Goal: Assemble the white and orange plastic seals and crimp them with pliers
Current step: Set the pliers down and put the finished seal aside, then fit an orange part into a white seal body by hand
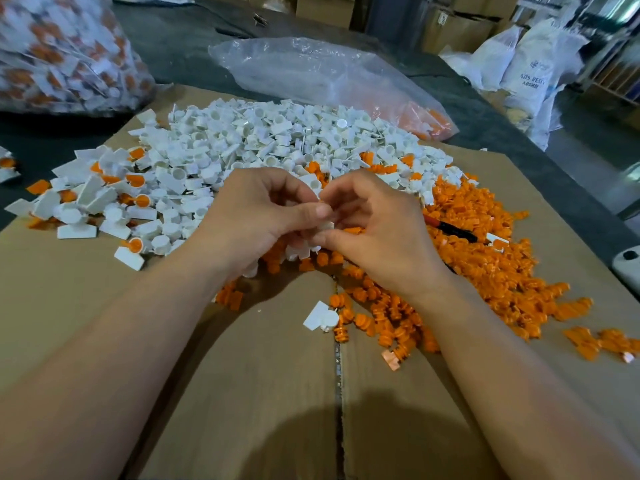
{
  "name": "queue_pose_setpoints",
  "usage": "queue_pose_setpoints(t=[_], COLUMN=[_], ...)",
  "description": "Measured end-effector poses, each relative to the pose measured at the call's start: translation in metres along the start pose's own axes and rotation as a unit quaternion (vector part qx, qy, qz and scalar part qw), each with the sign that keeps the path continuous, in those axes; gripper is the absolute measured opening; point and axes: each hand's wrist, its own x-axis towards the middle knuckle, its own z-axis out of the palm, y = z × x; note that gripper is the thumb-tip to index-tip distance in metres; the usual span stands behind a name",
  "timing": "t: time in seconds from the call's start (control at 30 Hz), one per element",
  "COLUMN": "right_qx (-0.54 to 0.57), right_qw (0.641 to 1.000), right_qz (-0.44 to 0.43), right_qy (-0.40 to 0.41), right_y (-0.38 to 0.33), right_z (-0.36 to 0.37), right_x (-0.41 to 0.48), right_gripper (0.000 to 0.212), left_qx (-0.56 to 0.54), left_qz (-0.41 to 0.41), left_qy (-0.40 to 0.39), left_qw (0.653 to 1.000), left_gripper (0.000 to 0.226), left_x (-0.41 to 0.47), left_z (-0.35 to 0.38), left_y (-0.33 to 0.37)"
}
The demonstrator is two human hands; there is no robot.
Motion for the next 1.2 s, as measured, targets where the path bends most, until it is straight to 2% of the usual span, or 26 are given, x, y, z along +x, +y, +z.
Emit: queue_pose_setpoints(t=[0.07,0.13,0.23,0.3,0.4,0.53,0.73,0.8,0.9,1.03,1.2], right_qx=[0.004,-0.043,-0.138,-0.179,-0.238,-0.300,-0.272,-0.261,-0.203,-0.072,0.006], right_qw=[1.000,0.998,0.988,0.977,0.958,0.939,0.951,0.958,0.975,0.992,0.996], right_qz=[0.020,0.037,0.061,0.073,0.083,0.065,0.067,0.075,0.086,0.100,0.091], right_qy=[0.009,0.021,-0.041,-0.094,-0.138,-0.155,-0.128,-0.092,-0.024,0.016,0.014], right_y=[0.001,0.004,0.007,0.008,0.010,0.011,0.010,0.011,0.011,0.007,0.005], right_z=[-0.003,-0.010,-0.017,-0.015,-0.009,-0.004,-0.013,-0.019,-0.024,-0.024,-0.017], right_x=[0.000,0.002,0.003,0.002,0.002,0.004,0.003,0.004,0.004,0.004,0.004], right_gripper=[0.037,0.024,0.013,0.015,0.029,0.032,0.017,0.010,0.003,0.020,0.025], left_qx=[-0.024,-0.071,-0.087,-0.058,-0.031,-0.037,-0.049,-0.042,-0.015,-0.035,-0.015], left_qz=[0.000,-0.015,-0.028,-0.015,0.006,0.006,0.006,0.007,0.015,-0.001,0.005], left_qy=[0.019,0.044,0.070,0.084,0.101,0.072,0.047,0.045,0.042,0.037,0.023], left_qw=[1.000,0.996,0.993,0.995,0.994,0.997,0.998,0.998,0.999,0.999,1.000], left_gripper=[0.014,0.007,0.023,0.028,0.030,0.033,0.044,0.048,0.038,0.032,0.035], left_x=[0.002,0.005,0.008,0.009,0.008,0.008,0.007,0.006,0.004,0.003,0.001], left_z=[-0.002,-0.004,-0.006,-0.006,-0.006,-0.005,-0.004,-0.005,-0.004,-0.004,0.000], left_y=[-0.001,-0.002,-0.004,-0.005,-0.006,-0.004,-0.003,-0.002,0.000,0.001,0.002])
